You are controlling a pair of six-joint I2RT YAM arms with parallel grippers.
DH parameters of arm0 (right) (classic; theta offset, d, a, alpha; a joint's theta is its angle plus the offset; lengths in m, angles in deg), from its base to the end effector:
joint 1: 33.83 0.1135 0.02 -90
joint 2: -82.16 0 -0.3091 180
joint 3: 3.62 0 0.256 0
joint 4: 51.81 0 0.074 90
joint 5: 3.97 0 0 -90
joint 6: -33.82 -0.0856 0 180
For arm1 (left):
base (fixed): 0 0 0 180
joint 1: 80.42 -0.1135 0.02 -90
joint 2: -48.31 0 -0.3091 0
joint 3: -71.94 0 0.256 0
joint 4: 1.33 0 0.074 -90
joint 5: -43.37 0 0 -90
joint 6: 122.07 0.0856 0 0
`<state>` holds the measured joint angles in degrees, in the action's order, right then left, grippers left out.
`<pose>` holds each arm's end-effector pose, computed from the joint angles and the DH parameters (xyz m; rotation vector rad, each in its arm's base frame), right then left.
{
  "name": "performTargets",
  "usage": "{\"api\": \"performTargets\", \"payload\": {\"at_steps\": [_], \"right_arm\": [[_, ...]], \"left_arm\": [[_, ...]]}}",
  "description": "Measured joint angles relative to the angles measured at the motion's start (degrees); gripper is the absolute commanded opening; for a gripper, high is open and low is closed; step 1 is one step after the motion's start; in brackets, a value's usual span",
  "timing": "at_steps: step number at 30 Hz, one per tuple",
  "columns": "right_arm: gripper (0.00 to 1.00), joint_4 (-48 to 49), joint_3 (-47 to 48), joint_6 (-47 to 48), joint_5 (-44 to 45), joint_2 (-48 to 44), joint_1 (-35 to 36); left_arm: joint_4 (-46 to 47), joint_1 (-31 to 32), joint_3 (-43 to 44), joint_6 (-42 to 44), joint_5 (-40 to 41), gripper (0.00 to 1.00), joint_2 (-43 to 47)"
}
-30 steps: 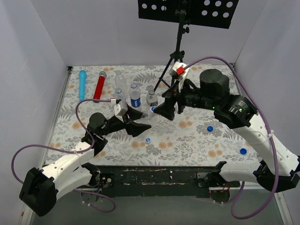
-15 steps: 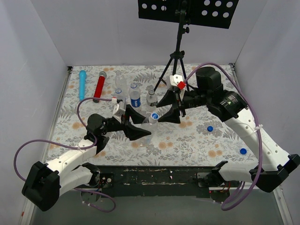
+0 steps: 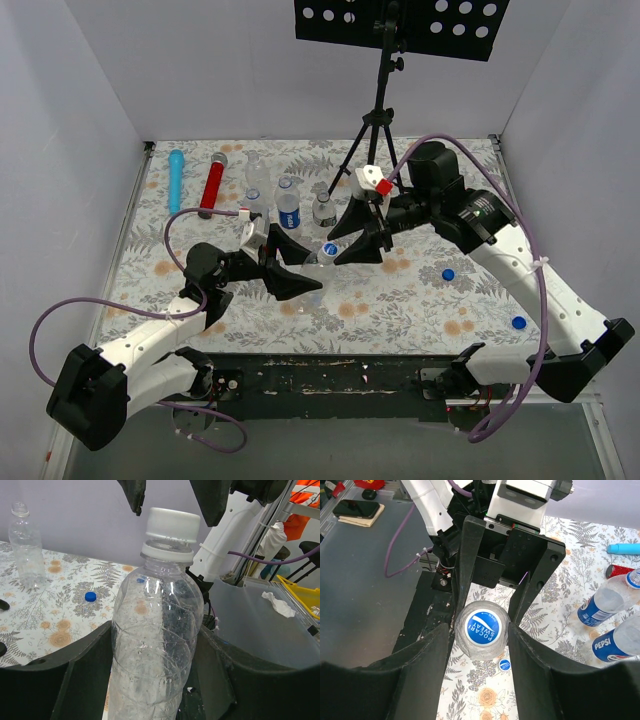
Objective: Screw on the bottle caps
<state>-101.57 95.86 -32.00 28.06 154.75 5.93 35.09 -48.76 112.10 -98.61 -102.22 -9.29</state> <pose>0.1580 0.2258 0.4778 -1.5339 1.1919 1.1647 0.1454 -0.1726 0.3376 0.5618 1.6303 -1.9479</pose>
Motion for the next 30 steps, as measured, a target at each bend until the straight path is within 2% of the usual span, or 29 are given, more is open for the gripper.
{"api": "performTargets", "payload": {"at_steps": [3,10,17,23,30], "right_arm": [[0.49,0.0,0.0,0.0,-0.3,0.5,0.0],[0.28,0.4,0.0,-0.2,-0.2,1.1,0.4],[0.12,1.6,-0.1,-2.8,5.2,1.0,2.2],[0.08,5.6,-2.1,-11.8,19.8,-0.7,6.3],[0.09,10.8,-7.2,-32.2,43.2,-0.5,11.7]], "left_arm": [[0.0,0.0,0.0,0.0,0.0,0.17,0.0],[-0.2,0.0,0.0,0.2,-0.1,0.17,0.1],[-4.2,-0.3,0.0,3.5,1.4,0.17,1.9],[-12.8,-0.4,-0.6,11.2,8.5,0.16,6.5],[-22.4,-0.4,-2.7,18.7,19.2,0.16,10.5]]}}
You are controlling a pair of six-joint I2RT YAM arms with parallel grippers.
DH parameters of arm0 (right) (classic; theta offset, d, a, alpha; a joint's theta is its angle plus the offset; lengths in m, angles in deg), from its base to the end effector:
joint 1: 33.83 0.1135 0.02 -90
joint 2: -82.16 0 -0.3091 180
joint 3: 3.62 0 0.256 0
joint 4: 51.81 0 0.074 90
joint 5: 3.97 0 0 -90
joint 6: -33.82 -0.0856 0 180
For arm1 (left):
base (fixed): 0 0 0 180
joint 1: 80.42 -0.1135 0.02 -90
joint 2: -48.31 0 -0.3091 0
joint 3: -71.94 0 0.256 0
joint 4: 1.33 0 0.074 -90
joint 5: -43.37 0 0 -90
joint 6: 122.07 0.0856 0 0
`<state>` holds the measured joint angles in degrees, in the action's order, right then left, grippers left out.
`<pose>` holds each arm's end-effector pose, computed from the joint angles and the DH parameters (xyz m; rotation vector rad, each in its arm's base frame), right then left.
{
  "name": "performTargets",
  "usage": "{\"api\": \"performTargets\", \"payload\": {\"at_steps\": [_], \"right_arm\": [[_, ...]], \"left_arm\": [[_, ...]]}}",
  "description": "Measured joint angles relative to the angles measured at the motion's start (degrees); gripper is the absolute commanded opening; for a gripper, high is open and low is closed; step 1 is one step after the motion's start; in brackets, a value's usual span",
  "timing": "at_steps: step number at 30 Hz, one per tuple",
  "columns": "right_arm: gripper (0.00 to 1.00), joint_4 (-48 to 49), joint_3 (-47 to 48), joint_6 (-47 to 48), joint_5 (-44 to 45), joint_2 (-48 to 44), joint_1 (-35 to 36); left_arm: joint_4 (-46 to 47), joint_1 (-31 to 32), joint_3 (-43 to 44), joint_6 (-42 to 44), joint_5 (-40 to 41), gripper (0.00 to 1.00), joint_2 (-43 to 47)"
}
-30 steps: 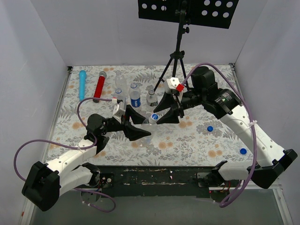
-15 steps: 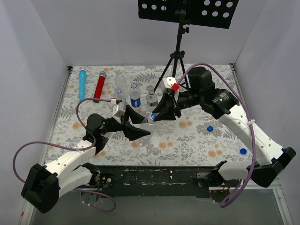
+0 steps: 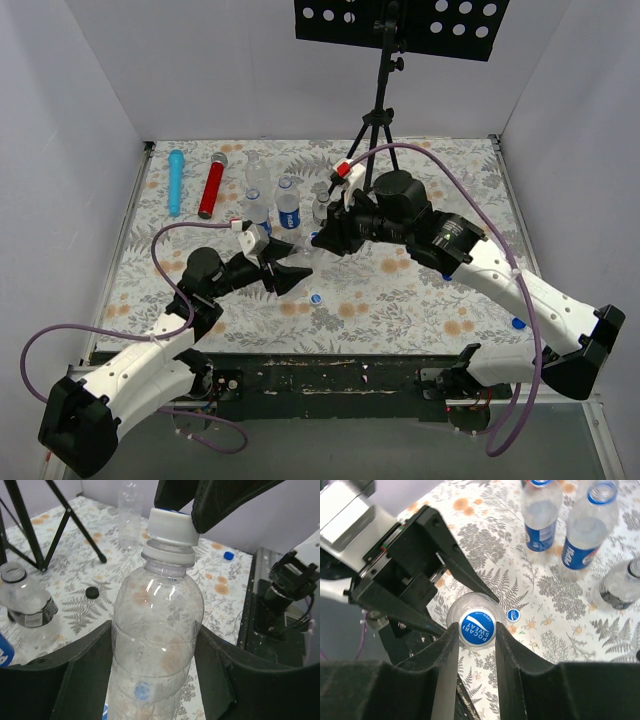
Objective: Screw on the bottle caps
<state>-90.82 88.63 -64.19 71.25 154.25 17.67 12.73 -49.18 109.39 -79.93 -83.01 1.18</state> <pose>0.1781 0.2590 0.4452 -0.9111 1.7847 0.9330 0.1486 -0.1495 0.3079 0.3368 1.6980 -1.5348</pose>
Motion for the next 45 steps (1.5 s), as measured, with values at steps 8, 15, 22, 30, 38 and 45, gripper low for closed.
{"api": "performTargets", "payload": {"at_steps": [8,15,22,30,38,45], "right_arm": [[0.71,6.1,-6.4,-7.5,8.5,-4.5,2.2],[0.80,7.9,-6.3,-5.7,10.6,-10.9,2.6],[0.79,11.3,-10.3,-0.3,10.3,-17.4,2.6],[0.77,8.5,-8.9,14.8,-3.8,-14.2,-0.6],[0.74,5.6,-6.9,24.9,-23.2,-11.2,-7.4],[0.63,4.9,-4.9,29.7,-31.0,-8.9,-7.5]], "left_arm": [[-2.6,0.6,0.1,3.1,4.8,0.16,1.2],[0.8,0.3,0.8,1.6,7.5,0.15,2.4],[1.6,0.3,0.8,0.0,6.7,0.14,2.3],[4.7,0.3,1.2,-3.0,-1.9,0.15,-1.1],[6.7,0.3,1.4,-4.6,-8.8,0.15,-2.9],[7.9,0.3,1.9,-5.6,-12.8,0.15,-4.2]]}}
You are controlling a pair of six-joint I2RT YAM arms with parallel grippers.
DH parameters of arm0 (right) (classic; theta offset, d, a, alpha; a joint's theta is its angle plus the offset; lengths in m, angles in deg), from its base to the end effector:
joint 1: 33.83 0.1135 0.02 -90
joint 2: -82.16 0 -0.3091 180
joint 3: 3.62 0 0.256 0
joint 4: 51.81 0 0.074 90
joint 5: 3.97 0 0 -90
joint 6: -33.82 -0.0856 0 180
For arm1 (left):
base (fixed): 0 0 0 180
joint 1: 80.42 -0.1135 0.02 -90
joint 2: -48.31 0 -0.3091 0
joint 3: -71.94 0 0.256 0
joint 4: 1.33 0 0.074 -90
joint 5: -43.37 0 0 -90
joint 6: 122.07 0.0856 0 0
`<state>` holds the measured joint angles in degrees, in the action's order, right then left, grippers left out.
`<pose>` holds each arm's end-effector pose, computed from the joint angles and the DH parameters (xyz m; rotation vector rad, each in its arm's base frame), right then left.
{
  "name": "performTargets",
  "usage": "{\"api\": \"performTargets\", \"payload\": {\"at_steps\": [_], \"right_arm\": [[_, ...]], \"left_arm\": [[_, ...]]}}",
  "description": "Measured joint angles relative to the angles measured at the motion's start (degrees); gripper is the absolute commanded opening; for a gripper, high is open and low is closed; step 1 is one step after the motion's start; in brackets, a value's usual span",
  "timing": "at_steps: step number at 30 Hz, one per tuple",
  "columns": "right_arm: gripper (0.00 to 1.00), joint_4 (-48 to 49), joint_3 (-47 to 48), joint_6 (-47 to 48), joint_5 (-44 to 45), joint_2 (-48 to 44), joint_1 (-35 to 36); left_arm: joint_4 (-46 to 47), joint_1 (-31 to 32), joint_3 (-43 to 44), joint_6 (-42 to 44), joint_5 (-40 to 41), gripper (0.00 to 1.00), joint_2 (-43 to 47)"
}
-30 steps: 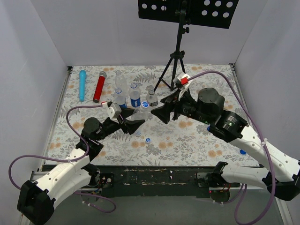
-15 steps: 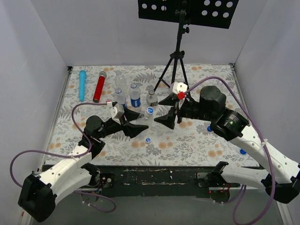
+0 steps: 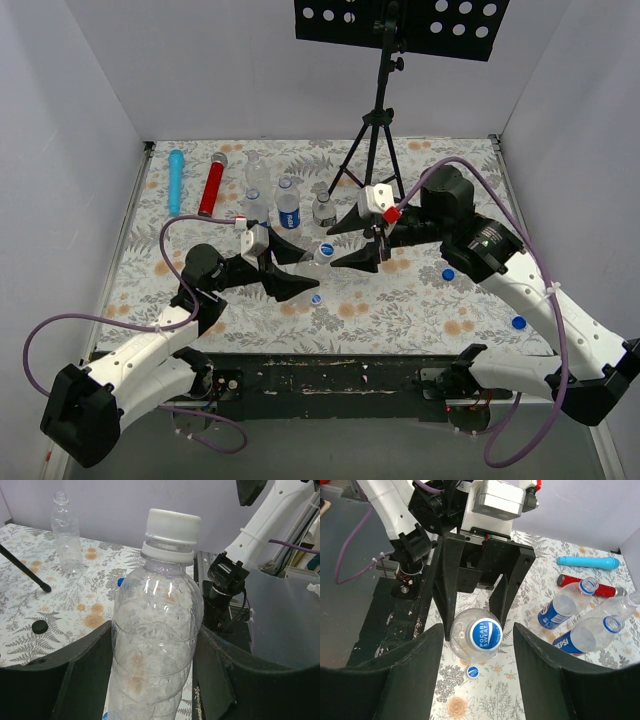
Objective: Screw on the bottle caps
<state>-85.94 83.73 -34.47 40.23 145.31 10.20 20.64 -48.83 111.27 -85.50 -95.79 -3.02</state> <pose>0.1339 0.2148 0.4712 -1.4195 1.0928 0.9742 0.1409 -0.1627 0.3241 0.5277 1.6573 -1.7443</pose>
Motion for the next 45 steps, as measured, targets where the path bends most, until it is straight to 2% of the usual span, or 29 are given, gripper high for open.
{"api": "performTargets", "payload": {"at_steps": [14,23,28,31,33,38,42,45], "right_arm": [[0.43,-0.6,0.9,2.8,-4.3,3.8,0.0],[0.44,-2.0,0.9,3.7,-5.6,4.9,0.0],[0.29,-2.3,0.9,3.5,-5.9,5.4,0.0],[0.13,-1.6,0.7,1.7,-5.6,5.4,0.0],[0.11,-0.2,0.0,-0.2,-4.8,5.2,0.0],[0.08,4.9,-2.6,-7.6,3.0,4.3,1.3],[0.09,6.2,-2.8,-16.3,17.9,3.7,6.0],[0.17,6.6,-3.4,-24.1,31.1,3.7,10.0]], "left_arm": [[1.0,0.0,0.2,-0.5,-3.1,0.15,0.0],[1.3,0.0,0.2,-0.9,-3.7,0.16,0.0],[1.9,0.0,0.2,-1.0,-3.7,0.16,0.0],[1.5,0.0,0.2,-0.3,-2.8,0.15,0.3],[0.0,0.0,0.2,1.0,-1.2,0.15,1.0],[-5.9,1.0,0.2,5.9,6.4,0.13,4.1],[-10.1,3.2,-0.2,10.1,15.4,0.11,7.2],[-12.1,5.0,-1.0,12.5,22.5,0.10,8.6]]}}
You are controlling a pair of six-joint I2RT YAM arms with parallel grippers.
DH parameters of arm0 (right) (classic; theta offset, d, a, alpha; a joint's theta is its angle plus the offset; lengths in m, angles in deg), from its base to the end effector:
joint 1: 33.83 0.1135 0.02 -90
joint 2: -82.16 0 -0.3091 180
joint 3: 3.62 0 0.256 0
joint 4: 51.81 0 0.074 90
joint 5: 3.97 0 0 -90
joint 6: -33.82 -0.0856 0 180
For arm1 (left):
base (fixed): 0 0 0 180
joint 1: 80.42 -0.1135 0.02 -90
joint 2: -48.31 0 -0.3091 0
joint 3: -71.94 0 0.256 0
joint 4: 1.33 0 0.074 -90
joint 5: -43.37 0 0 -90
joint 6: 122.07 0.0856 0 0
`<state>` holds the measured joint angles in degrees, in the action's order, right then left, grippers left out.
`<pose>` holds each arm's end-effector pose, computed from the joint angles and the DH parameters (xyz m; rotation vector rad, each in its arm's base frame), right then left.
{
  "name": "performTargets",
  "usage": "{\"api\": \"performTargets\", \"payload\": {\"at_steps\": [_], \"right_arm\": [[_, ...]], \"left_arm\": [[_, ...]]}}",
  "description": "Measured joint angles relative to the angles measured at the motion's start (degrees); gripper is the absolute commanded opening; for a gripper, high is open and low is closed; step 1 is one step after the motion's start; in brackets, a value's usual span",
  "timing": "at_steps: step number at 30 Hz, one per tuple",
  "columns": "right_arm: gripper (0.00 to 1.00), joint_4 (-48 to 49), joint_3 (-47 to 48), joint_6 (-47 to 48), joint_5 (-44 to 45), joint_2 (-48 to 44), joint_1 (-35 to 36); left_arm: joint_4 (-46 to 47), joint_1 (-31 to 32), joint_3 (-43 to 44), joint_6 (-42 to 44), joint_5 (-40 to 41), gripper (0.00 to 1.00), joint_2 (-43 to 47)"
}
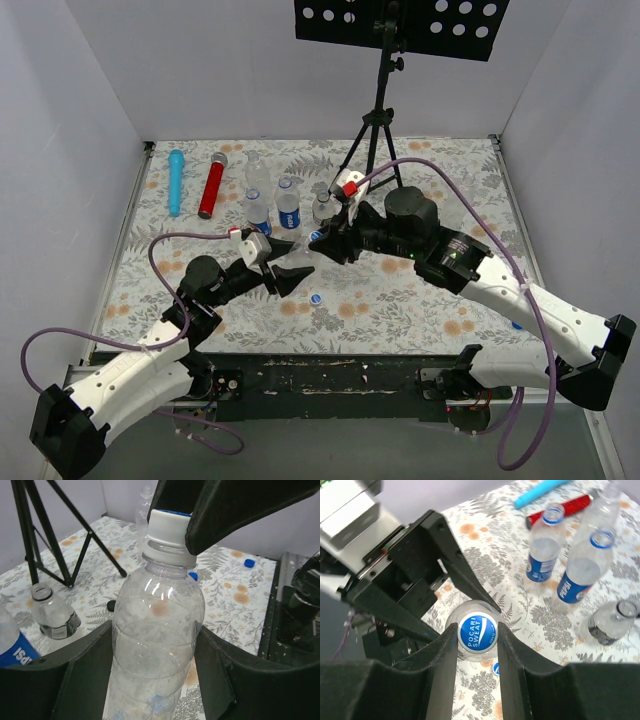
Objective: Screw on the bottle caps
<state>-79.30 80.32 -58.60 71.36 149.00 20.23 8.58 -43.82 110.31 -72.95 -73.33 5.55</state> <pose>0.1570 0.2535 0.4447 -0.9750 1.5638 0.9303 0.1361 -0.1490 0.3182 0.3596 1.6212 -1.4046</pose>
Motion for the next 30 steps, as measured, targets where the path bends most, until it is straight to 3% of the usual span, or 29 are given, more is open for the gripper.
{"api": "performTargets", "payload": {"at_steps": [4,6,9,15,24,30], "right_arm": [[0.48,3.0,-3.4,-6.4,9.5,-0.9,2.5],[0.59,3.6,-4.2,-7.4,11.2,-1.7,3.0],[0.68,1.3,-3.1,-6.5,10.6,-3.1,3.8],[0.72,-2.2,3.9,1.3,4.5,-5.0,2.9],[0.71,-9.0,6.2,19.1,-21.9,-6.8,-10.9],[0.66,-14.4,6.2,27.8,-33.7,-4.4,-11.6]], "left_arm": [[-2.3,1.3,-0.3,1.8,4.9,0.10,0.1],[-2.1,1.6,-0.3,1.7,5.3,0.10,-0.2],[-0.2,1.4,-0.3,0.3,7.1,0.10,-0.4],[2.1,0.2,0.2,-3.6,4.8,0.13,-3.1],[10.5,-1.7,1.5,-12.3,-18.6,0.16,-12.2],[14.3,-1.9,1.5,-15.7,-27.3,0.17,-14.9]]}}
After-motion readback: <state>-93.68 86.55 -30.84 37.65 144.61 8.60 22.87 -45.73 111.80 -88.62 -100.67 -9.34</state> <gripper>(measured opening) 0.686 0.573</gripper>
